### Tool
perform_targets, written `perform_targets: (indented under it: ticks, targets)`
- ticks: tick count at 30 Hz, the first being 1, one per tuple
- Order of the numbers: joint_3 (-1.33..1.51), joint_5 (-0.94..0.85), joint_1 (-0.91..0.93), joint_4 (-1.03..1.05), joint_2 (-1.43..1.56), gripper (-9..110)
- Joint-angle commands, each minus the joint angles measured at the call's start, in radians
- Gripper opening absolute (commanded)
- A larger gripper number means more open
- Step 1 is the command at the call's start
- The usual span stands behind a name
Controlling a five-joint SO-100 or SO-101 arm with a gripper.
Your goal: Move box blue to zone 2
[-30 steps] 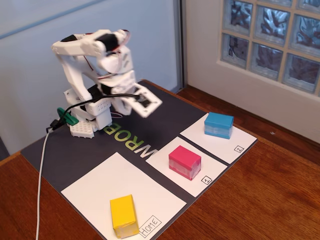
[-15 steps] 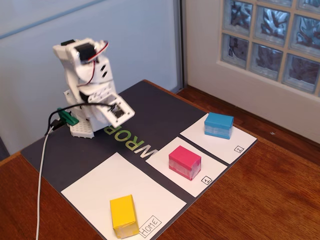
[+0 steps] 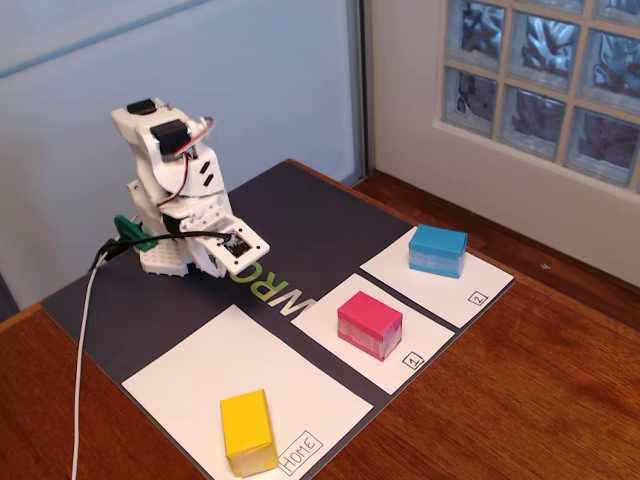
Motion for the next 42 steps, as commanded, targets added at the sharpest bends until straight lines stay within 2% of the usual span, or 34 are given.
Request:
perform_targets:
  ticks: [1, 10, 21, 42]
  targets:
    - [0.031, 0.026, -0.025, -0.006, 0.034, 0]
    - [0.144, 0.089, -0.129, -0.025, 0.176, 0]
    - [0.247, 0.104, -0.169, -0.015, 0.345, 0]
    - [0.247, 0.103, -0.172, -0.012, 0.348, 0]
